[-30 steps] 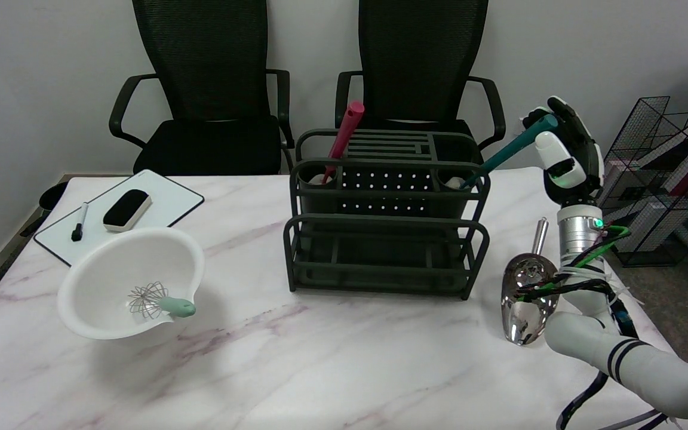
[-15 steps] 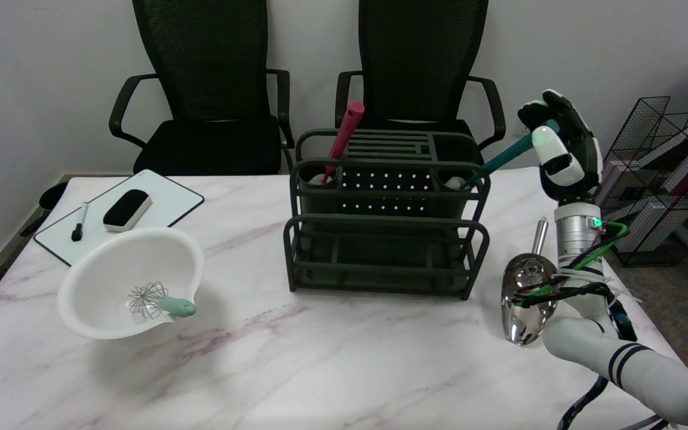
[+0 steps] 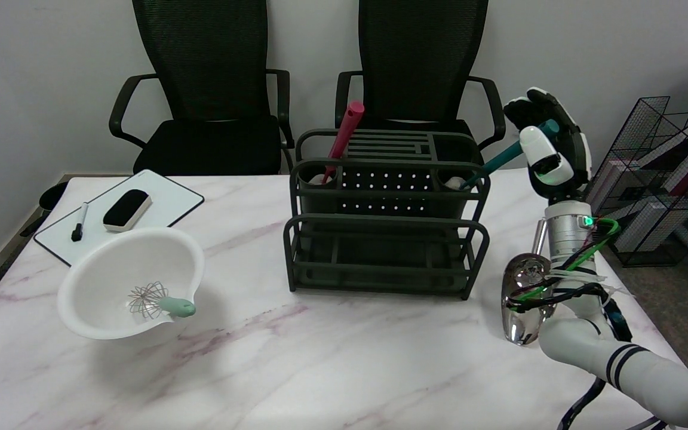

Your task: Pick up the blue sponge bottle brush.

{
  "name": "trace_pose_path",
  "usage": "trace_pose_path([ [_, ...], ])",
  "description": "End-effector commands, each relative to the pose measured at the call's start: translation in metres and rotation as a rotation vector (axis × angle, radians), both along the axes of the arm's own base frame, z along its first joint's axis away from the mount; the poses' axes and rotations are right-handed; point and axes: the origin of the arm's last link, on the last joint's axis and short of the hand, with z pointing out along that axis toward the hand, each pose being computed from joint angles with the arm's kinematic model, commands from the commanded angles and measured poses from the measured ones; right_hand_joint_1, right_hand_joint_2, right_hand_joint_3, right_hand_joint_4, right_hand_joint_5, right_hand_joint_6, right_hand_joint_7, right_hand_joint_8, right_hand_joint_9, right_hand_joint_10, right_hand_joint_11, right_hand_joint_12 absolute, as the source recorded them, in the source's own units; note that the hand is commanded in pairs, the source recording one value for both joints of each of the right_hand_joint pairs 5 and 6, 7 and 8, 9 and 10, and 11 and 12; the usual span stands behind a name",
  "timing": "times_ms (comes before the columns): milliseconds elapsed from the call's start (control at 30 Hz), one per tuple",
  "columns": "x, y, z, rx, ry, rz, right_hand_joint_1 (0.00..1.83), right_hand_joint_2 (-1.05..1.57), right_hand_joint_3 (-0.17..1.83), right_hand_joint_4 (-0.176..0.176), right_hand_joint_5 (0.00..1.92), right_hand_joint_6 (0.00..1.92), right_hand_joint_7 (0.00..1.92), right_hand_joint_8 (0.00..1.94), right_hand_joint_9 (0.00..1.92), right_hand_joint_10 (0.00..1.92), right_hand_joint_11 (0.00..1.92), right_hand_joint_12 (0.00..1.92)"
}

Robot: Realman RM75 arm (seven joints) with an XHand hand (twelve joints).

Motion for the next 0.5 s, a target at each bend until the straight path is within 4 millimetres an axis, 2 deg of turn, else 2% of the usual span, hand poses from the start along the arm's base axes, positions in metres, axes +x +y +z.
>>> trace_pose_path([
  [33, -0.0014, -0.0247, -0.0225, 0.074, -0.011, -0.046, 1.18, 0.12, 1.2, 0.0, 0.7, 0.7, 0.77, 0.77, 0.6, 0.6, 0.51, 0.51],
  [400, -0.0008, -0.0286, -0.0247, 0.08, -0.017, -0.05, 1.19, 0.11, 1.17, 0.0, 0.66, 0.66, 0.82, 0.82, 0.6, 0.6, 0.5, 0.5],
  [500, -0.0002, -0.0288, -0.026, 0.083, -0.017, -0.047, 1.21, 0.18, 1.06, 0.0, 0.73, 0.73, 0.97, 0.97, 0.88, 0.88, 0.67, 0.67],
])
